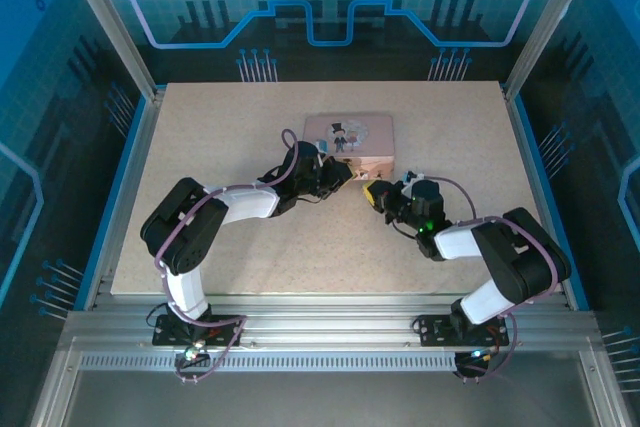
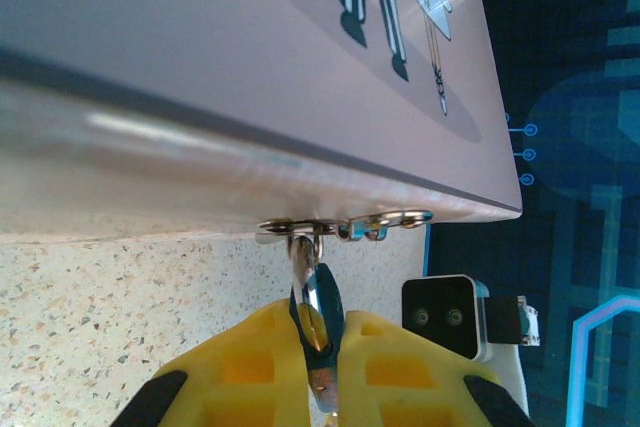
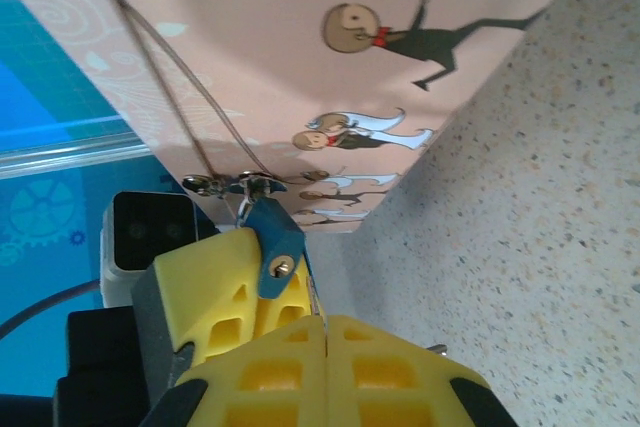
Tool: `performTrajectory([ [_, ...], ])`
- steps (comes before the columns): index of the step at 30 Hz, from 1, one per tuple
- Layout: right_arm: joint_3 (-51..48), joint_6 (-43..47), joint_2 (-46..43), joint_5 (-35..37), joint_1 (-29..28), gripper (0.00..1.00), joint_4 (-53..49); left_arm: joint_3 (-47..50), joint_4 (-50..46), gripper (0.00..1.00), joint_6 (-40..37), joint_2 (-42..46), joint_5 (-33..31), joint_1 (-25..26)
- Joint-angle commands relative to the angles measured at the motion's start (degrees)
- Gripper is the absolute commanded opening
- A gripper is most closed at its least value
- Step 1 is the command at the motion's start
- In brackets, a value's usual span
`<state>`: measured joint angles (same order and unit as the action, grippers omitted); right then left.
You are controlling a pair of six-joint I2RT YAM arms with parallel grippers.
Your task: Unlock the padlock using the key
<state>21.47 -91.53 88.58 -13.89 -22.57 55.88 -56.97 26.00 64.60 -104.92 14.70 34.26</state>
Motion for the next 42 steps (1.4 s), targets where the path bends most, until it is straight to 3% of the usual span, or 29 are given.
performTrajectory([
  [1, 1.6, -0.3, 1.3, 1.0, -0.7, 0.0, 2.9, -0.3, 5.3, 0.04, 1.4, 0.3, 2.4, 0.5],
  [42, 4.9, 2.9, 1.3, 1.0, -1.1, 0.0, 3.7, 0.4, 7.8, 0.04, 2.8, -1.0, 3.6, 0.5],
])
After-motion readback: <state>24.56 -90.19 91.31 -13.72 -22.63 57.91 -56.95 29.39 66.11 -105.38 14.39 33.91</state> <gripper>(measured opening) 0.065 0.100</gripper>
